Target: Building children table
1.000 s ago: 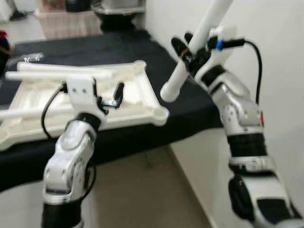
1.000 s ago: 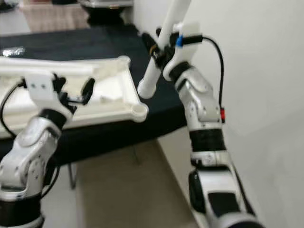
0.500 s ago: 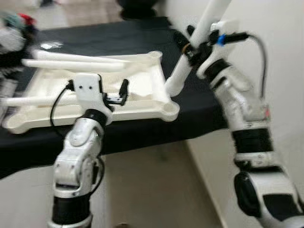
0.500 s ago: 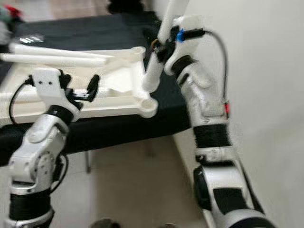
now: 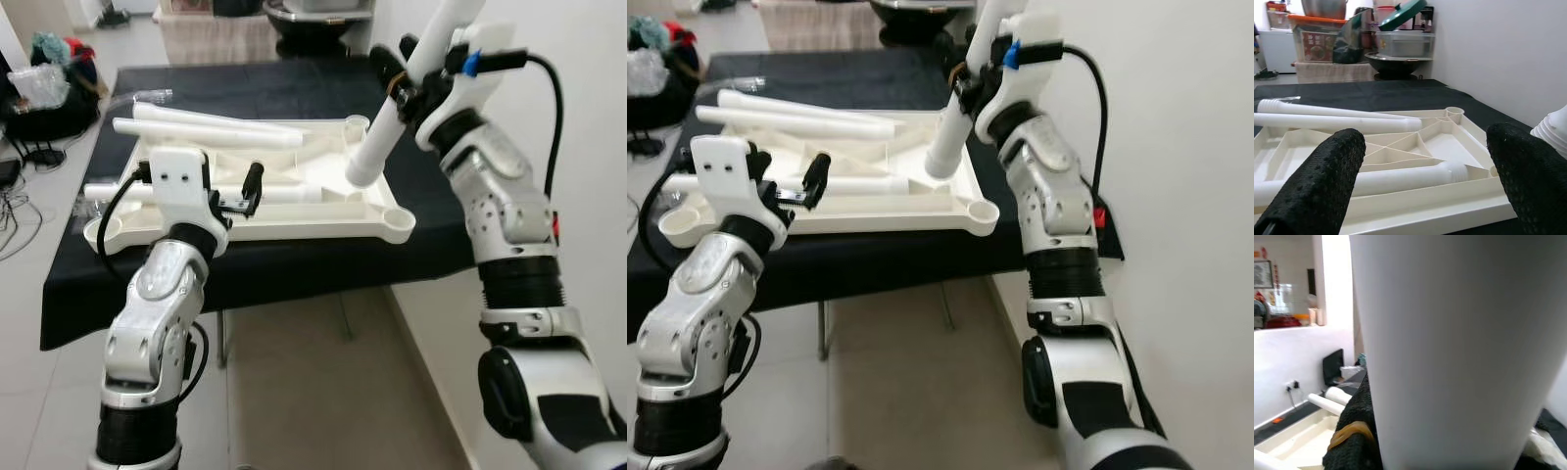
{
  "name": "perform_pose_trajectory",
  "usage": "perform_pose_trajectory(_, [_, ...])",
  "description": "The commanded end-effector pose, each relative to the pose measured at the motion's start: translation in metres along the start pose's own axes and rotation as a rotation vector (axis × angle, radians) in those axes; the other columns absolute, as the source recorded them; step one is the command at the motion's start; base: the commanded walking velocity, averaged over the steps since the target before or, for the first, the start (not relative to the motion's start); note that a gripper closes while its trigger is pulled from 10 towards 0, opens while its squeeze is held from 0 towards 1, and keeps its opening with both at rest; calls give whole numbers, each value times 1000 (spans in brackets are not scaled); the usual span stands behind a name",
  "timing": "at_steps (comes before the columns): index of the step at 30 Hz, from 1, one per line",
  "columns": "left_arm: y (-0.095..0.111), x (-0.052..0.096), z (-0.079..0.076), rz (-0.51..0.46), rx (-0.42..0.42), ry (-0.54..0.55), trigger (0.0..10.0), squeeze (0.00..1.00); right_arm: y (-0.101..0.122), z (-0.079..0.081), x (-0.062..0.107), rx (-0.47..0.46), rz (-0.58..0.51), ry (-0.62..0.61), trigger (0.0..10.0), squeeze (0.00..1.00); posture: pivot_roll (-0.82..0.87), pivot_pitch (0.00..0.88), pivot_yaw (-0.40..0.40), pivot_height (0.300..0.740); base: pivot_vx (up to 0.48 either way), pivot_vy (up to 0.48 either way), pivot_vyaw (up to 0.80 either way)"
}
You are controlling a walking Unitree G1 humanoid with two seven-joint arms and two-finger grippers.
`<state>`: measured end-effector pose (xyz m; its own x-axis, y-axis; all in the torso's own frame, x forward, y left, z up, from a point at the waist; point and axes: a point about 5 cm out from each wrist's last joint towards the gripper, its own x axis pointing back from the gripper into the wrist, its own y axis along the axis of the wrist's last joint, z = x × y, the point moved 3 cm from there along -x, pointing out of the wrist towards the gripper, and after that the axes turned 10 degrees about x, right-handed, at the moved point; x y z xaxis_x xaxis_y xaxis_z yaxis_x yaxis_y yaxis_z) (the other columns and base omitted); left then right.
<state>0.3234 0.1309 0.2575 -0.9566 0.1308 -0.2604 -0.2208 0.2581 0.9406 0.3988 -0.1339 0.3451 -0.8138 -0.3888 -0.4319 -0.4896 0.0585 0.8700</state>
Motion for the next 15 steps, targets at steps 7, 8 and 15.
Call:
perform_pose_trajectory(7, [10, -2, -7, -39, -23, -44, 10000, 0, 0, -2, -1, 20, 6, -13, 10000, 0, 62, 118, -48, 740, 280, 0, 0])
perform_pose_trajectory(8, [11, -2, -7, -41, -26, -45, 10000, 0, 0, -2, -1, 19, 7, -11, 10000, 0, 62, 118, -48, 740, 368, 0, 0])
perform_pose_trajectory(15, [16, -4, -8, -59, -27, -50, 10000, 0, 1, -1, -1, 17, 2, -8, 10000, 0, 64, 117, -47, 740, 372, 0, 0])
